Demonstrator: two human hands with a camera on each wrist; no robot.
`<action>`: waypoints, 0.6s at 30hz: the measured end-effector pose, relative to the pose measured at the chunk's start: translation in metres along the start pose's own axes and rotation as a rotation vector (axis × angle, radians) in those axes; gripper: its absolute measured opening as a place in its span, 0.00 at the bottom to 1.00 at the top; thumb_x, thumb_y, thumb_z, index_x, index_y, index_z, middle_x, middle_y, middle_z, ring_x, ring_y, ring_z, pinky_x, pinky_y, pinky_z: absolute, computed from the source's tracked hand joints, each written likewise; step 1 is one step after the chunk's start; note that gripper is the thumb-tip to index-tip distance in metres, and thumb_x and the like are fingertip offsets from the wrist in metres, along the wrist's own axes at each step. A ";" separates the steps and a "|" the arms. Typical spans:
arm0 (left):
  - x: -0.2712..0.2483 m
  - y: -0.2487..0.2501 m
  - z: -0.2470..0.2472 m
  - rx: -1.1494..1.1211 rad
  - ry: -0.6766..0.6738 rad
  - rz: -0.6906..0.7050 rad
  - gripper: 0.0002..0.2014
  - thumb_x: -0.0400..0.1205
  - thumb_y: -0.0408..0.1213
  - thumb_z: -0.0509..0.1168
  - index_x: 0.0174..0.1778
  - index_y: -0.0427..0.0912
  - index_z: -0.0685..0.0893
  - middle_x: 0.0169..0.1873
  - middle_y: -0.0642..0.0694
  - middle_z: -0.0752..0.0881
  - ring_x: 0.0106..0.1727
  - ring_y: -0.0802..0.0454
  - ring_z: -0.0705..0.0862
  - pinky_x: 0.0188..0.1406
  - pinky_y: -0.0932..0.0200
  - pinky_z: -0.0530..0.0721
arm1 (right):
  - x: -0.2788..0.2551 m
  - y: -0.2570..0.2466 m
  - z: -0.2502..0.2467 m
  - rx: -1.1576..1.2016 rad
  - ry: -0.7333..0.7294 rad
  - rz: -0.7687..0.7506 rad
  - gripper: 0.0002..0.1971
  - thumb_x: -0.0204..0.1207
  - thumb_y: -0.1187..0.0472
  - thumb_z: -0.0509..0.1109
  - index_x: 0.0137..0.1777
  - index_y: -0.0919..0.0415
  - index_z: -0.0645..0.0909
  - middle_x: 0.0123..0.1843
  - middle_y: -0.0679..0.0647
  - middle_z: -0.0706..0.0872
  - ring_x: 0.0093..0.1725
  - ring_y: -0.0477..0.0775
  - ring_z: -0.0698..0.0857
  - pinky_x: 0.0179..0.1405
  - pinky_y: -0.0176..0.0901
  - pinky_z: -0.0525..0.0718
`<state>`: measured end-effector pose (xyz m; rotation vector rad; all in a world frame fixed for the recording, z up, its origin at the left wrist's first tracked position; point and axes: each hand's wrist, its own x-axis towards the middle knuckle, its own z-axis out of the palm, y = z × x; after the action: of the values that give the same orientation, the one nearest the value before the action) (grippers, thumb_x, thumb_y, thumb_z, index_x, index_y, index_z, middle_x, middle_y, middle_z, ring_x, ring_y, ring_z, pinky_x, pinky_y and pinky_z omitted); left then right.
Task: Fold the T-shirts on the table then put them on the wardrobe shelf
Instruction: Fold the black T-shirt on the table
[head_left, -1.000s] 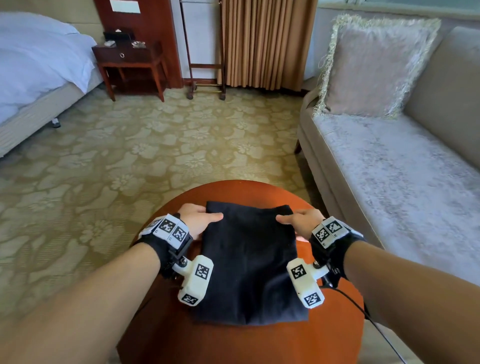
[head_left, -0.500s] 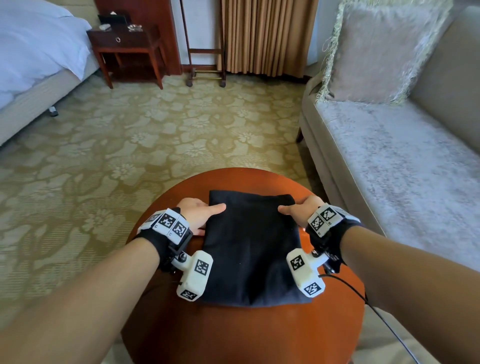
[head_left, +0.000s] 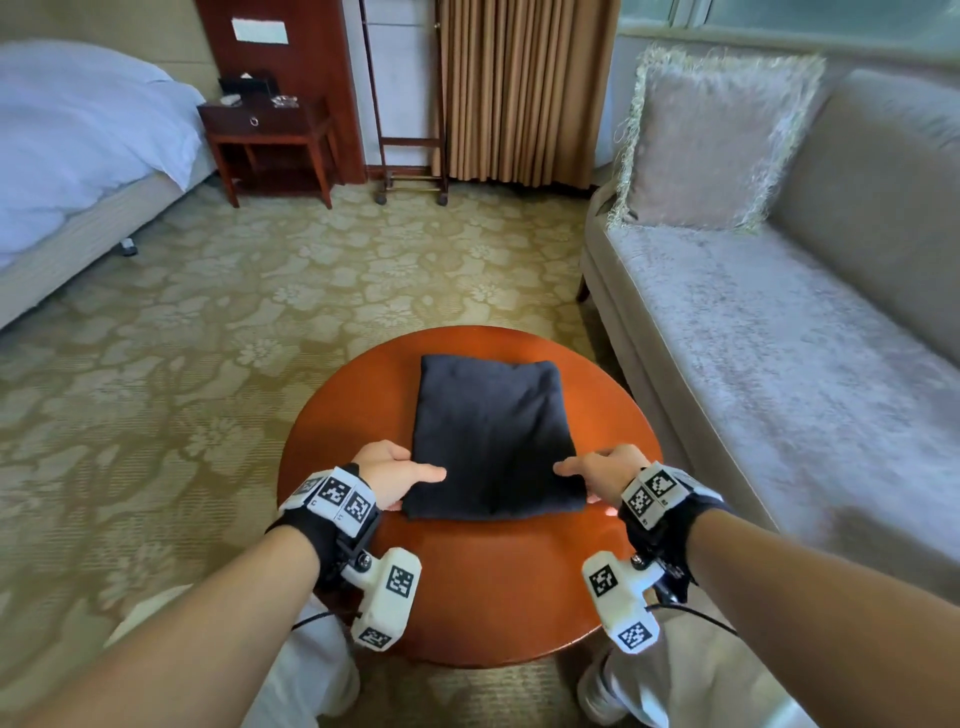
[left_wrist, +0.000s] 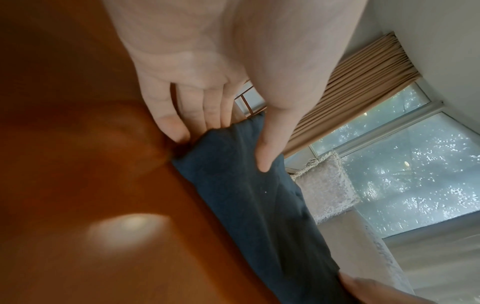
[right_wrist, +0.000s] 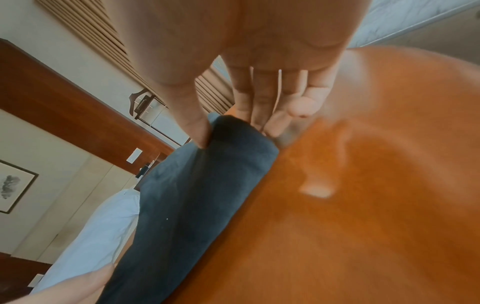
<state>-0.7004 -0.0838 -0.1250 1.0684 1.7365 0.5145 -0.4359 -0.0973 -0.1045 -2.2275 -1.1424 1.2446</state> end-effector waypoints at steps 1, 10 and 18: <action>-0.005 -0.003 0.002 0.020 0.012 0.013 0.30 0.71 0.41 0.81 0.67 0.37 0.80 0.56 0.43 0.81 0.56 0.45 0.81 0.56 0.48 0.87 | -0.005 0.005 0.000 -0.007 0.018 -0.017 0.16 0.67 0.49 0.79 0.42 0.63 0.85 0.36 0.58 0.88 0.34 0.56 0.85 0.34 0.42 0.80; -0.033 -0.024 0.010 0.308 0.146 0.093 0.31 0.69 0.44 0.81 0.68 0.44 0.79 0.61 0.44 0.85 0.61 0.44 0.84 0.58 0.56 0.81 | -0.031 0.037 0.015 -0.061 0.140 -0.019 0.17 0.66 0.44 0.79 0.34 0.58 0.84 0.32 0.55 0.88 0.32 0.58 0.85 0.36 0.43 0.84; -0.046 -0.018 0.012 0.464 0.183 0.057 0.33 0.68 0.43 0.82 0.68 0.44 0.77 0.63 0.42 0.82 0.61 0.43 0.82 0.50 0.55 0.80 | -0.048 0.023 0.016 -0.261 0.166 0.057 0.18 0.67 0.52 0.77 0.52 0.63 0.85 0.41 0.57 0.85 0.31 0.53 0.81 0.22 0.33 0.71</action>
<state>-0.6917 -0.1331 -0.1195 1.4325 2.0503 0.2517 -0.4523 -0.1502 -0.1017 -2.5149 -1.2440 0.9541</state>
